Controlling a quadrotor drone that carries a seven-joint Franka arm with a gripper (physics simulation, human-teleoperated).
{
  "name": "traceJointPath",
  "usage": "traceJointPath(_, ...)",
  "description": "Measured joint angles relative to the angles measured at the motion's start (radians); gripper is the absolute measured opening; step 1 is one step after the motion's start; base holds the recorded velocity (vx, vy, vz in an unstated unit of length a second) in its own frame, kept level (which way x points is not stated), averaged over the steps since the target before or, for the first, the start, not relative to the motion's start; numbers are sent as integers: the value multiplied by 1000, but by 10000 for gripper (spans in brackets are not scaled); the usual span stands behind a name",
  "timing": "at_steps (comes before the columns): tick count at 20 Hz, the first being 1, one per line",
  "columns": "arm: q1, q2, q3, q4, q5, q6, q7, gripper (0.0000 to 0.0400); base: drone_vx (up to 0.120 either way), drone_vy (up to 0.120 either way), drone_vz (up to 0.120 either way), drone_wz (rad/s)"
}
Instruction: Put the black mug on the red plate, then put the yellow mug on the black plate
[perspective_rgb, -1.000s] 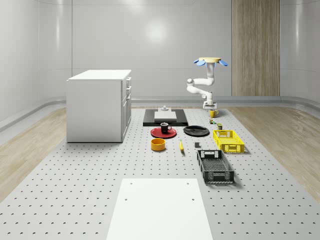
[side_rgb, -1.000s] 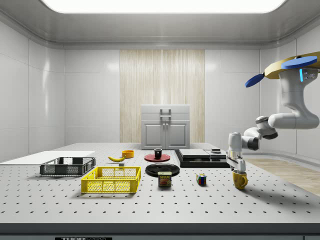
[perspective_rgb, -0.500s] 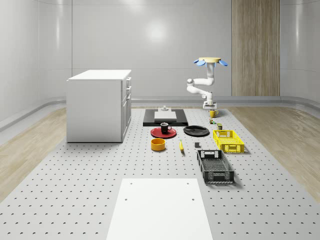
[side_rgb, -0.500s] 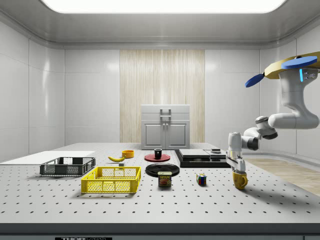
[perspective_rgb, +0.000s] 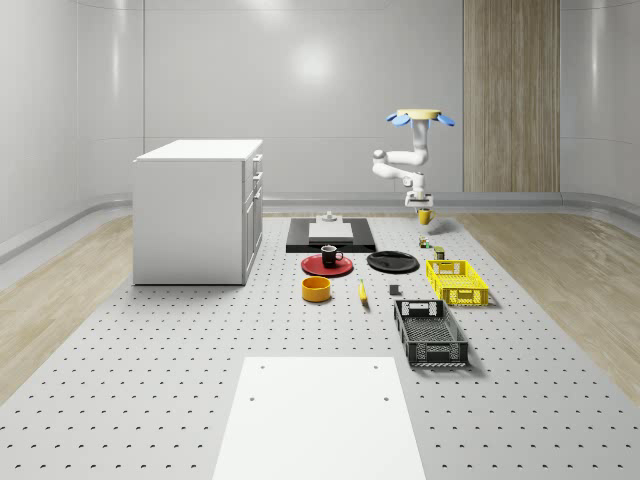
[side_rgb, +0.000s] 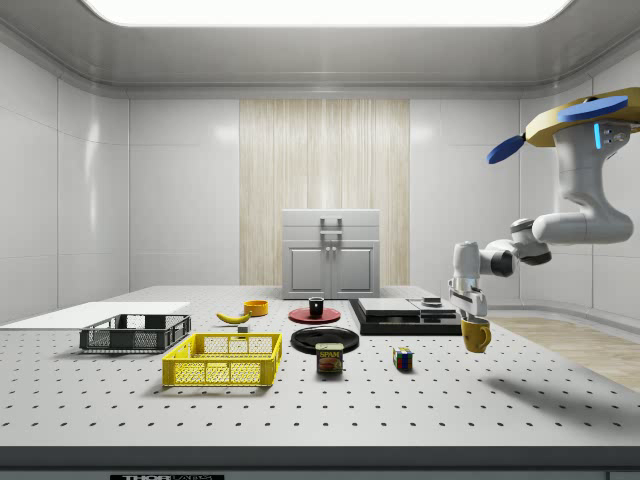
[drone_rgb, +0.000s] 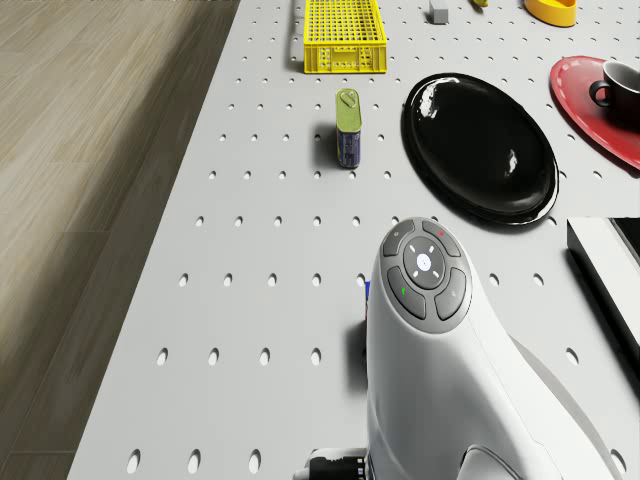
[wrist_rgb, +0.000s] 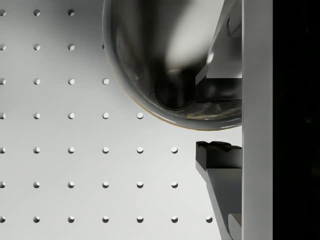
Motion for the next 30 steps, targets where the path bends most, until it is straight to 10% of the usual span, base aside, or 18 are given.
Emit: traceJointPath(30,0,-28,41,-14,48,4,6,110,120,-120,9,0)
